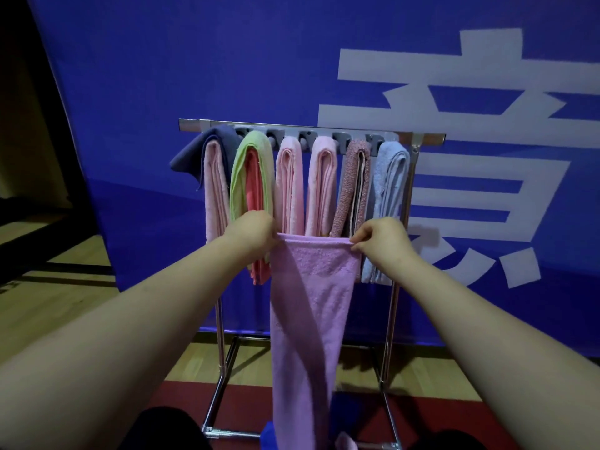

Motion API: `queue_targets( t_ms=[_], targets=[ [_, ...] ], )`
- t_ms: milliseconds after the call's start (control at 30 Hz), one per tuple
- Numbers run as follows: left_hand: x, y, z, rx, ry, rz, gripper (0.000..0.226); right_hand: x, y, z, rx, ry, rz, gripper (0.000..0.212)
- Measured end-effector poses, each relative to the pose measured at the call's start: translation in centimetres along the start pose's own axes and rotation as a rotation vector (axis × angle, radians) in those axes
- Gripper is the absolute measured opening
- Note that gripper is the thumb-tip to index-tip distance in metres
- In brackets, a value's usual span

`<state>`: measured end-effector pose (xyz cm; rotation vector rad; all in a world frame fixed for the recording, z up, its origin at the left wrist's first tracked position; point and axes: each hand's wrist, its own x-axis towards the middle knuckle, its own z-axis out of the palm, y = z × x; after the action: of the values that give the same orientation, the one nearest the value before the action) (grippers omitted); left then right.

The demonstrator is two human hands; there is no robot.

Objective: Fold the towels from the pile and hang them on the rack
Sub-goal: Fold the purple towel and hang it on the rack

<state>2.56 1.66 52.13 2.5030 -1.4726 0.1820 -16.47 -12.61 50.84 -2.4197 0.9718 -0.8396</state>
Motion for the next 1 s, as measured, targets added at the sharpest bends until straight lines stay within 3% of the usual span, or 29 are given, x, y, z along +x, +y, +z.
queue_targets(
  t_ms=[100,300,433,533,733,867,1000],
  targets=[
    [0.3,-0.1,-0.2,-0.117,0.119,-0.015,0.034,0.0,0.1,-0.2,0.091,0.086,-0.005,0.015],
    [-0.2,0.1,-0.7,-0.319,0.151,-0.109,0.052,0.1,0.2,-0.1,0.266,0.045,0.055,0.024],
    [-0.7,0.2,-0.6,-0.428,0.162,-0.124,0.047,0.1,0.0,0.1,0.291,0.063,0.053,0.020],
    [-1.0,0.2,-0.1,-0.642,0.220,-0.162,0.054,0.1,-0.3,0.2,0.272,0.094,0.049,0.024],
    [-1.1,0.5,0.1,-0.871,0.241,-0.169,0.039,0.4,-0.7,-0.5,0.249,0.158,0.026,0.025],
    [-0.9,0.5,0.1,-0.911,0.204,0.005,0.035,0.6,-1.0,-0.6,0.219,0.166,0.025,0.015],
    [-1.5,1.1,-0.7,-0.487,0.017,0.379,0.012,0.4,-0.6,-0.5,0.230,0.159,0.042,0.012]
  ],
)
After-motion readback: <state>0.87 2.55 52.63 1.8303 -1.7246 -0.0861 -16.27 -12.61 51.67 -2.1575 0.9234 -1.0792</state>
